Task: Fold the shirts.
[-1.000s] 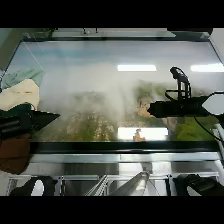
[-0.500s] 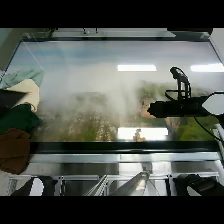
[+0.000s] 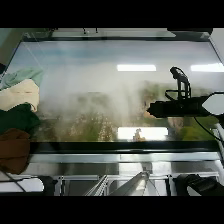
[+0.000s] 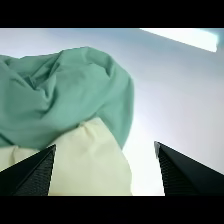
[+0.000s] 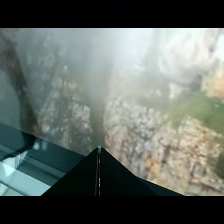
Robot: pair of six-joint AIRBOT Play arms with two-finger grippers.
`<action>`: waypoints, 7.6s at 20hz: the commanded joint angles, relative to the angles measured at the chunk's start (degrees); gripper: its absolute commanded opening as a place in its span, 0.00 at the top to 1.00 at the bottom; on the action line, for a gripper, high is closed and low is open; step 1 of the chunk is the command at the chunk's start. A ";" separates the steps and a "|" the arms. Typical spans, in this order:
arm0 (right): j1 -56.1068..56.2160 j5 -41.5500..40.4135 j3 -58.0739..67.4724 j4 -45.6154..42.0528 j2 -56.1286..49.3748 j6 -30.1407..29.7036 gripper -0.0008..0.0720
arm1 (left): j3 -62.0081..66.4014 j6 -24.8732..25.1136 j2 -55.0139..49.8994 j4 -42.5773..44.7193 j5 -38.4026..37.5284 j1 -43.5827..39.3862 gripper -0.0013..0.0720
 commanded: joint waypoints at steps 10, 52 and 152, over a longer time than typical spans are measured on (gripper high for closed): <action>0.04 -0.02 -0.02 1.53 0.02 0.02 0.96 | 25.38 -8.87 -34.29 23.63 4.15 -9.40 0.96; -4.48 -1.49 0.07 19.96 -31.04 -20.92 0.31 | -49.44 -13.25 22.84 1.81 -29.16 -5.86 0.01; -15.76 3.04 -5.77 41.97 -5.35 -35.06 0.96 | -33.33 -3.28 24.68 -22.80 -41.81 -13.53 0.40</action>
